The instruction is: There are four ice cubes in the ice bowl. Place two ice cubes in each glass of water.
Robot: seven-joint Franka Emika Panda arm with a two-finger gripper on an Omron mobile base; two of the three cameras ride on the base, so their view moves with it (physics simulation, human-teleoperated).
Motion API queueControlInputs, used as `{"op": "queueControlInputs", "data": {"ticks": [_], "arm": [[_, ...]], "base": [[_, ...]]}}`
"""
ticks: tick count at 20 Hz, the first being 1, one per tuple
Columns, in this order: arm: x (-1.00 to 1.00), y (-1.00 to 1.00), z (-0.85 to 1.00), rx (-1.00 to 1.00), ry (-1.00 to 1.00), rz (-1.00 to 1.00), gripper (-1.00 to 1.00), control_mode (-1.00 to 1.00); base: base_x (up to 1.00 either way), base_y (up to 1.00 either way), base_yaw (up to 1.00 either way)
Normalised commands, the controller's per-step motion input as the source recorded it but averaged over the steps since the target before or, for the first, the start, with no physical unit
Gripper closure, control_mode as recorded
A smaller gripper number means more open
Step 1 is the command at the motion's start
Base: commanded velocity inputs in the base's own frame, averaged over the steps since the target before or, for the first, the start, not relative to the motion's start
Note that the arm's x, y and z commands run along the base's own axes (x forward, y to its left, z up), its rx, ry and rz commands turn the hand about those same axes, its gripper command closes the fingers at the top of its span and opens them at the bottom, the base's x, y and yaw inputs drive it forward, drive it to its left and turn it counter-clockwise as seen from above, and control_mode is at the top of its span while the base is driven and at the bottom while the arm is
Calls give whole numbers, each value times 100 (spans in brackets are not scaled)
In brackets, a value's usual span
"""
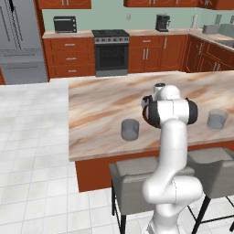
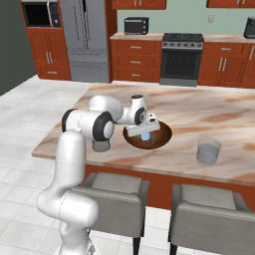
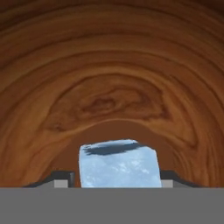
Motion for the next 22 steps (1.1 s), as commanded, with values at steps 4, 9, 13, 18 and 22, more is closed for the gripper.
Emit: {"op": "queueControlInputs", "data": {"ticks": [4, 9, 13, 18, 22], "arm": [[-4, 0, 0, 0, -1, 0, 100, -100], [-7, 0, 5, 5, -3, 0, 100, -100], [-24, 0, 48, 14, -11, 0, 100, -100], [-32, 0, 78, 15, -18, 0, 100, -100], [-66, 31, 66, 11, -4, 0, 100, -100]], "base": [[0, 0, 0], [0, 0, 0], [0, 0, 0], [0, 0, 0], [0, 0, 0]]}}
